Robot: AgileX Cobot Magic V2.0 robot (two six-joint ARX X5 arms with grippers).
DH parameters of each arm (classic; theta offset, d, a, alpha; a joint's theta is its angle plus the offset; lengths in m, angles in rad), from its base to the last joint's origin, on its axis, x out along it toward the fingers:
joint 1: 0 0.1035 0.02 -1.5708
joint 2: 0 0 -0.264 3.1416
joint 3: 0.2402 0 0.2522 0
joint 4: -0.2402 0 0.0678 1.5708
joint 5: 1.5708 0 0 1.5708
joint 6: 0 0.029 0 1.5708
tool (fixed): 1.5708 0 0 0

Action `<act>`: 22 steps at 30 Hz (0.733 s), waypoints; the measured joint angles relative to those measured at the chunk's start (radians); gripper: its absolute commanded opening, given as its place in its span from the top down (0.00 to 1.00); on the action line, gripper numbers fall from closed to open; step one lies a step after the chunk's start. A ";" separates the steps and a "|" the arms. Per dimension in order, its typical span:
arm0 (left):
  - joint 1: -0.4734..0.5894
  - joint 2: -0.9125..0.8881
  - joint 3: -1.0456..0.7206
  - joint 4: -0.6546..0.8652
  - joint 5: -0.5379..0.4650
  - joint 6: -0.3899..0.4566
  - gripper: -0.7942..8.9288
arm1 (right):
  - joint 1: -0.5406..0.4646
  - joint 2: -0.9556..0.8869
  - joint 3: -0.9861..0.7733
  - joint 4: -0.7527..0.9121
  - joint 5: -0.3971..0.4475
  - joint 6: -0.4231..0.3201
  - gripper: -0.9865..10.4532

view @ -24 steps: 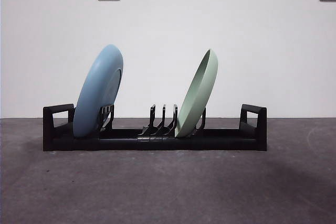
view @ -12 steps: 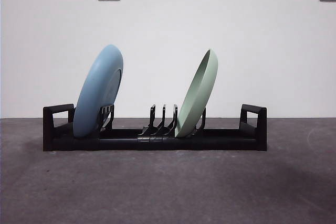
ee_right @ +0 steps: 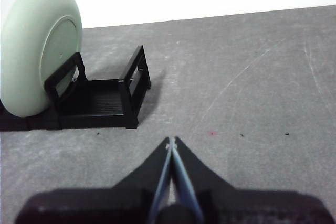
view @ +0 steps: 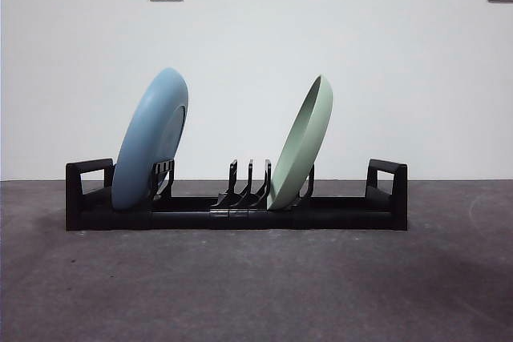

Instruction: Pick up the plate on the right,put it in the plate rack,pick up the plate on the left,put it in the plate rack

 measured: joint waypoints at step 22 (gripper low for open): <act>0.000 0.000 0.000 0.000 0.000 0.000 0.92 | 0.000 0.000 0.000 0.000 0.000 0.010 0.91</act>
